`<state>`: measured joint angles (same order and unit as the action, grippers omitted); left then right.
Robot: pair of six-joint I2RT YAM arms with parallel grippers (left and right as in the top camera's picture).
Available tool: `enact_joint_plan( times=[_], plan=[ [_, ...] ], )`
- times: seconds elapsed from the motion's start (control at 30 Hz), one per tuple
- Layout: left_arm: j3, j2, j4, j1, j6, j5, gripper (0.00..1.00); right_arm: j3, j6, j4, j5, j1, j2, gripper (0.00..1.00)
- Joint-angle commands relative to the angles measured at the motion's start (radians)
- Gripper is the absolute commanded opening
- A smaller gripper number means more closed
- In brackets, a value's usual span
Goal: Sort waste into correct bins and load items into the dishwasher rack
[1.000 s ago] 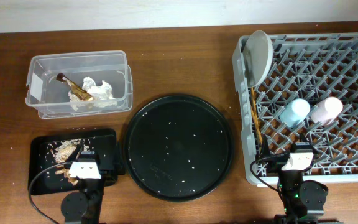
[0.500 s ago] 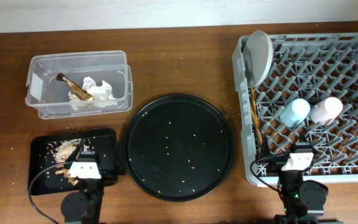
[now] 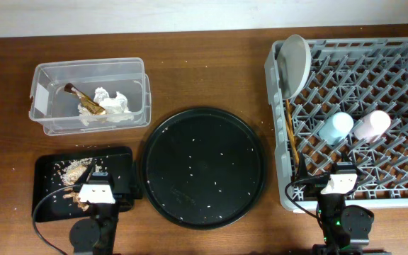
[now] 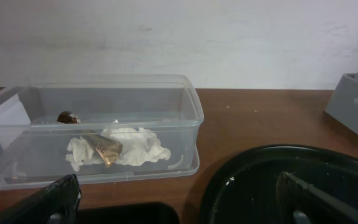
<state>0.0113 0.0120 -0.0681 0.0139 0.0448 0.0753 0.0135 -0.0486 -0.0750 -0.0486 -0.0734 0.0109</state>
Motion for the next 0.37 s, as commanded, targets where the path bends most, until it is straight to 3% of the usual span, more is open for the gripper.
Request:
enact_joint_plan(
  times=[0.0,0.33],
  plan=[
    [-0.003,-0.007,-0.008,0.004,-0.016,0.004,1.00,-0.008,0.000,-0.001,0.008,-0.006,-0.008,0.98],
    [-0.003,-0.007,-0.008,0.004,-0.015,0.004,1.00,-0.008,0.000,-0.001,0.008,-0.006,-0.008,0.98]
  ],
)
